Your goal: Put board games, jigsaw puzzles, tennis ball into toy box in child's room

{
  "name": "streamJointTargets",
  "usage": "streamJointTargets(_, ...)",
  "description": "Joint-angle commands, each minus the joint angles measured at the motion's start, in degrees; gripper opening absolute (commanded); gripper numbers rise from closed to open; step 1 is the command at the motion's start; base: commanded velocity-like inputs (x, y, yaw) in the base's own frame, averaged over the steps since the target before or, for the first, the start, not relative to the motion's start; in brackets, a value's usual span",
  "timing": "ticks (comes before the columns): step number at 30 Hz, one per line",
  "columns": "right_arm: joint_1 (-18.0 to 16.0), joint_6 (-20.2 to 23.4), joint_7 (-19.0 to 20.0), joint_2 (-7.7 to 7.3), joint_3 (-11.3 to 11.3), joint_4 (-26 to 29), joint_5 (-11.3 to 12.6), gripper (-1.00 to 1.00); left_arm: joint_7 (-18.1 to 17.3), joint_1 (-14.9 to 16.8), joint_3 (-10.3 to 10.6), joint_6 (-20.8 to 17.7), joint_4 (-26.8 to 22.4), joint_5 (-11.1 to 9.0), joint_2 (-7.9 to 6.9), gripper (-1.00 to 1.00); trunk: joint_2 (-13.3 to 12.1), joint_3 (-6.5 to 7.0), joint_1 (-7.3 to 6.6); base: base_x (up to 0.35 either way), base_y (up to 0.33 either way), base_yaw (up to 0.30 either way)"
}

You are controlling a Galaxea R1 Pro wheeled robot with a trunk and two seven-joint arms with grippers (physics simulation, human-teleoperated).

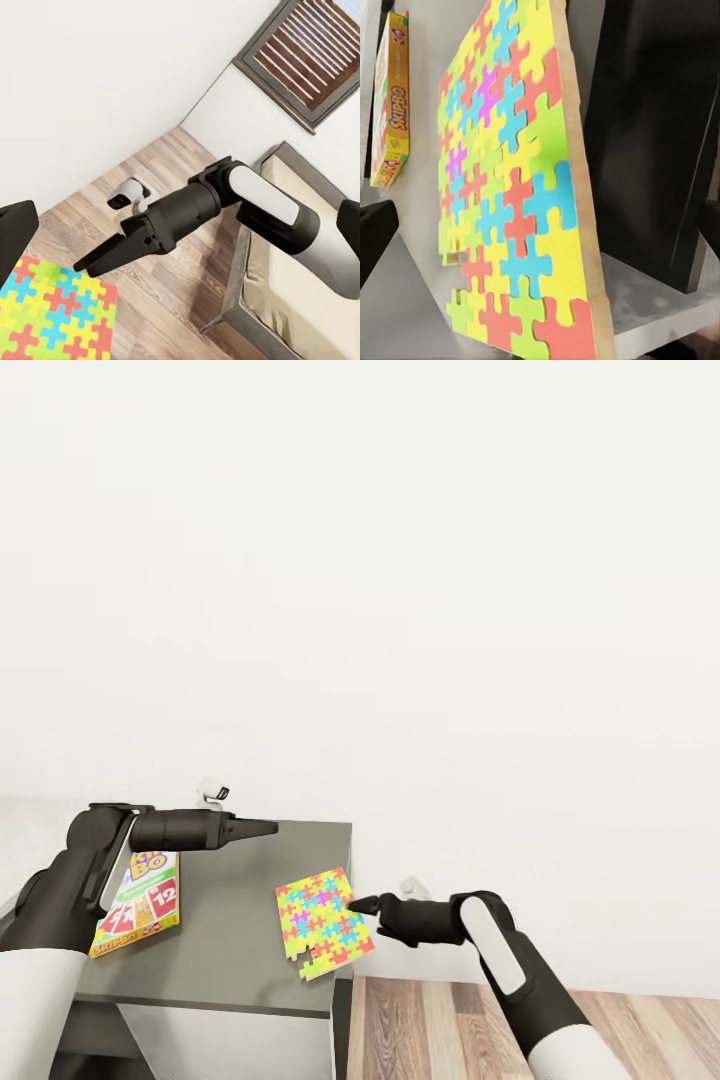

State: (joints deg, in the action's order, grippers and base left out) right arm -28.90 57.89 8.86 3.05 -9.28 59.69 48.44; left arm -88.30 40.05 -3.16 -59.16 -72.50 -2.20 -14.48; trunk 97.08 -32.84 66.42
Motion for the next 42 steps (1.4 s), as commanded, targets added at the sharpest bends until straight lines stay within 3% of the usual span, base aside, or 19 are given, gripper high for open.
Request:
streamJointTargets(1,-0.3,0.2,0.5,0.21,-0.1,0.0,-0.6,1.00,-0.2,0.0,0.0,-0.6,0.0,0.0,-0.02,1.00,0.0,-0.06,0.00,0.000,0.000,0.000)
streamJointTargets(6,-1.0,0.2,0.5,0.48,-0.4,-0.9,-0.5,1.00,-0.2,0.0,0.0,-0.6,0.0,0.0,-0.02,1.00,0.0,-0.06,0.00,0.000,0.000,0.000)
streamJointTargets(20,-1.2,0.1,0.5,0.82,-0.5,-1.6,-0.6,1.00,-0.2,0.0,-0.2,-0.6,0.0,0.0,-0.13,1.00,5.6,-2.57,3.07,0.000,0.000,0.000)
streamJointTargets(39,-1.6,1.6,0.5,1.17,-0.6,-2.2,-0.5,1.00,-0.2,0.0,0.0,-0.5,0.0,0.0,-0.04,1.00,5.6,-2.57,3.07,0.000,0.000,0.000)
streamJointTargets(42,-1.6,2.1,0.5,1.78,-0.6,-2.2,-0.6,1.00,-0.2,0.0,-0.1,-0.5,0.0,0.0,-0.07,1.00,6.8,-3.11,3.73,0.000,0.000,0.000)
